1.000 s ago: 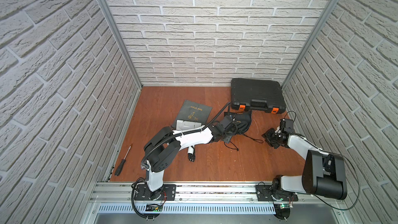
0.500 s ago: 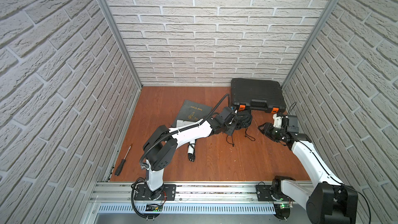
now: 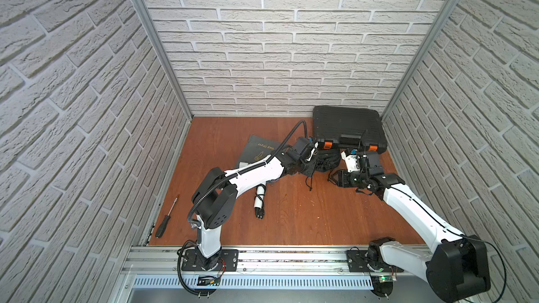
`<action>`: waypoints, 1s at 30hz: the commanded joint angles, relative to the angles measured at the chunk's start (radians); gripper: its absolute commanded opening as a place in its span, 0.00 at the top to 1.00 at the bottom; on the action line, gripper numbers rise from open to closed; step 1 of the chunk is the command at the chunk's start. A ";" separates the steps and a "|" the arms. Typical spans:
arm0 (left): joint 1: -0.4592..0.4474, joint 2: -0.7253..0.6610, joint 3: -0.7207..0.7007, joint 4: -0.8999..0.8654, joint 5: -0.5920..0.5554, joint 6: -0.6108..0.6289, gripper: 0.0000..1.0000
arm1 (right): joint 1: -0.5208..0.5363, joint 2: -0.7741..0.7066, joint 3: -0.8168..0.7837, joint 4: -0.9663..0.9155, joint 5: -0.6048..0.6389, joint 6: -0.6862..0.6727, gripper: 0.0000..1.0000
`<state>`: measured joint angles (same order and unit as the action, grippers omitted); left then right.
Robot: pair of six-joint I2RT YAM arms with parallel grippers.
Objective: Pack away hair dryers
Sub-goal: Pull the drawstring on the drawstring bag.
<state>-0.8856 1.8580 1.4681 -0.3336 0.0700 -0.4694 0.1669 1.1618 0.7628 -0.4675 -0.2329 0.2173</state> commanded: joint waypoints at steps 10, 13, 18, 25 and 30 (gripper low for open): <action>0.010 -0.060 0.022 0.059 0.057 -0.025 1.00 | 0.056 0.112 0.047 0.132 0.102 -0.044 0.46; 0.010 -0.070 0.010 0.072 0.072 -0.036 1.00 | 0.056 0.160 0.071 0.150 0.120 -0.068 0.49; 0.012 -0.081 -0.004 0.087 0.096 -0.044 1.00 | 0.056 0.198 0.089 0.194 0.126 -0.088 0.64; 0.037 -0.101 -0.045 0.109 0.128 -0.063 1.00 | 0.051 0.235 0.121 0.173 0.142 -0.110 0.97; 0.078 -0.114 -0.082 0.117 0.142 -0.074 1.00 | 0.039 0.203 0.127 0.102 0.151 -0.104 0.97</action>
<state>-0.8326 1.7924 1.4033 -0.2768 0.1917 -0.5346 0.2123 1.3972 0.8665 -0.3359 -0.0971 0.1192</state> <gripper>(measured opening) 0.052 0.058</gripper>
